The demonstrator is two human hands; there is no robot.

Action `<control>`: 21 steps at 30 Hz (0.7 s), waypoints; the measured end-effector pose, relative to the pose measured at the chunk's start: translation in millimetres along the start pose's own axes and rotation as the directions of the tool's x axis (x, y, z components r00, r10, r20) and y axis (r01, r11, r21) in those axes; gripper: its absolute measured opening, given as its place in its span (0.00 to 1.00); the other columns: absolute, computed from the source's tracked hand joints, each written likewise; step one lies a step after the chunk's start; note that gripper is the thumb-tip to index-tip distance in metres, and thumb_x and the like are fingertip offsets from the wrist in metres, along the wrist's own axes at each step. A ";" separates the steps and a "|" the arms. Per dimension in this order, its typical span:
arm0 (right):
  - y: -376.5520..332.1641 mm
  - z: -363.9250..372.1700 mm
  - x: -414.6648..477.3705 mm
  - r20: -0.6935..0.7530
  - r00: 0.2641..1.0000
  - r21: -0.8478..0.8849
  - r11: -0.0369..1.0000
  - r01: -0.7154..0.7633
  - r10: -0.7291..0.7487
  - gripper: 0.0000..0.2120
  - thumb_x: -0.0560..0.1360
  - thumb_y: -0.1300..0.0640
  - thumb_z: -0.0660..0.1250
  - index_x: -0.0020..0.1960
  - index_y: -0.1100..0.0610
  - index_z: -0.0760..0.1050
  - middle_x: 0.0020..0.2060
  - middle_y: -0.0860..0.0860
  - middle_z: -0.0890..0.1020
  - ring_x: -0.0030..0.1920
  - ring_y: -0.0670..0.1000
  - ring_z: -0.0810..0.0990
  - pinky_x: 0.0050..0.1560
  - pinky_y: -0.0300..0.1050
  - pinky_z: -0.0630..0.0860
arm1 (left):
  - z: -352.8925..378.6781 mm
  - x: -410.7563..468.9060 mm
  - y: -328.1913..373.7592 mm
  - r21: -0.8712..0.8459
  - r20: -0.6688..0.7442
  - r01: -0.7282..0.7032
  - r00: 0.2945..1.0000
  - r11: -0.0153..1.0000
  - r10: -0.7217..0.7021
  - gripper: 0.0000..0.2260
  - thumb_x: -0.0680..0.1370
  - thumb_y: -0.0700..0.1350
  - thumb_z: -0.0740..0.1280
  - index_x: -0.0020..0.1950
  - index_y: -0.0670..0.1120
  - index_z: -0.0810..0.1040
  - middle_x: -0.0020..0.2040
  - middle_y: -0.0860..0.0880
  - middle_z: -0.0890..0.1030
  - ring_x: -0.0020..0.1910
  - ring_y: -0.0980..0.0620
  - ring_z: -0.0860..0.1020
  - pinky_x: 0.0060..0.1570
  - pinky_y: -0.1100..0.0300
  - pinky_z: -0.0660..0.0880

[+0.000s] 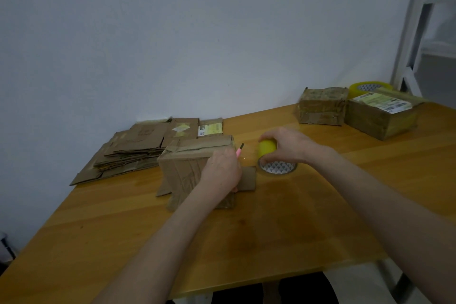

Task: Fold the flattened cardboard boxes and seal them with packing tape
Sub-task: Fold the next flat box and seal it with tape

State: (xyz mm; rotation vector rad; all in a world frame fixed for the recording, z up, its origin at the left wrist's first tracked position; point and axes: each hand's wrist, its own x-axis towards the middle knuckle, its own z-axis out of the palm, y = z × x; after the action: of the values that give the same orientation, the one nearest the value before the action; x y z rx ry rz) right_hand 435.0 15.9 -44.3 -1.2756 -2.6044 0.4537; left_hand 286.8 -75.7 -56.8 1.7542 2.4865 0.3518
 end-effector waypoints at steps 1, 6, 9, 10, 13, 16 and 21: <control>2.3 -0.7 -1.1 0.009 1.000 0.102 0.995 0.001 -0.002 0.31 0.70 0.39 0.70 0.69 0.49 0.68 0.66 0.54 0.72 0.61 0.55 0.73 0.54 0.47 0.75 | 0.5 0.2 -0.5 0.003 0.002 0.005 1.000 1.000 -0.005 0.11 0.82 0.51 0.57 0.52 0.44 0.70 0.48 0.44 0.76 0.44 0.47 0.80 0.43 0.53 0.81; 5.4 -0.1 -2.4 0.000 1.000 0.233 0.973 0.005 -0.006 0.27 0.74 0.41 0.66 0.67 0.53 0.71 0.62 0.56 0.76 0.58 0.55 0.76 0.51 0.45 0.76 | -0.7 0.6 0.2 -0.001 0.017 0.025 1.000 1.000 -0.025 0.11 0.80 0.48 0.61 0.57 0.42 0.71 0.50 0.44 0.77 0.44 0.47 0.81 0.43 0.54 0.81; 3.6 2.8 -1.7 -0.004 1.000 0.155 0.988 -0.010 0.011 0.27 0.73 0.40 0.67 0.67 0.52 0.71 0.58 0.53 0.75 0.52 0.53 0.77 0.48 0.46 0.78 | -0.6 1.3 0.4 0.001 0.013 0.020 1.000 1.000 -0.020 0.09 0.80 0.47 0.62 0.57 0.43 0.71 0.49 0.44 0.76 0.43 0.48 0.80 0.42 0.54 0.81; 2.9 3.6 -1.4 -0.008 1.000 0.143 0.990 -0.017 0.018 0.26 0.73 0.40 0.67 0.67 0.52 0.71 0.58 0.53 0.75 0.51 0.52 0.76 0.47 0.45 0.78 | 0.1 1.4 0.4 0.003 0.009 0.018 1.000 1.000 -0.018 0.09 0.80 0.47 0.63 0.57 0.43 0.71 0.49 0.45 0.76 0.43 0.48 0.80 0.43 0.54 0.81; 1.0 5.8 2.3 -0.017 0.999 0.153 0.987 -0.037 0.040 0.25 0.74 0.41 0.66 0.65 0.53 0.72 0.58 0.55 0.75 0.52 0.54 0.76 0.43 0.42 0.74 | 1.3 2.0 0.3 -0.010 0.002 0.021 1.000 1.000 -0.021 0.10 0.81 0.47 0.61 0.57 0.43 0.71 0.49 0.45 0.76 0.43 0.49 0.80 0.42 0.55 0.81; 3.9 7.7 4.2 -0.008 0.999 0.224 0.974 -0.040 0.043 0.26 0.73 0.40 0.66 0.65 0.54 0.73 0.63 0.55 0.75 0.58 0.55 0.75 0.44 0.41 0.73 | 0.7 3.7 -1.4 -0.026 -0.017 0.018 1.000 0.999 -0.018 0.11 0.82 0.50 0.57 0.55 0.43 0.71 0.47 0.44 0.77 0.41 0.49 0.81 0.41 0.56 0.81; 6.6 4.9 -0.8 -0.003 0.999 0.333 0.942 -0.042 0.046 0.18 0.77 0.49 0.66 0.63 0.55 0.76 0.62 0.55 0.77 0.57 0.52 0.76 0.52 0.44 0.75 | 5.6 5.9 -1.4 -0.081 -0.008 0.016 1.000 0.997 -0.017 0.15 0.83 0.53 0.54 0.52 0.43 0.72 0.46 0.44 0.79 0.40 0.52 0.79 0.43 0.58 0.80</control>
State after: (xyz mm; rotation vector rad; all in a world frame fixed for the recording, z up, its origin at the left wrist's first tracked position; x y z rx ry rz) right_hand 438.8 18.2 -51.3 -1.2152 -2.3610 0.8507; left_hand 284.5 -69.8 -62.2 1.7043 2.4548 0.4528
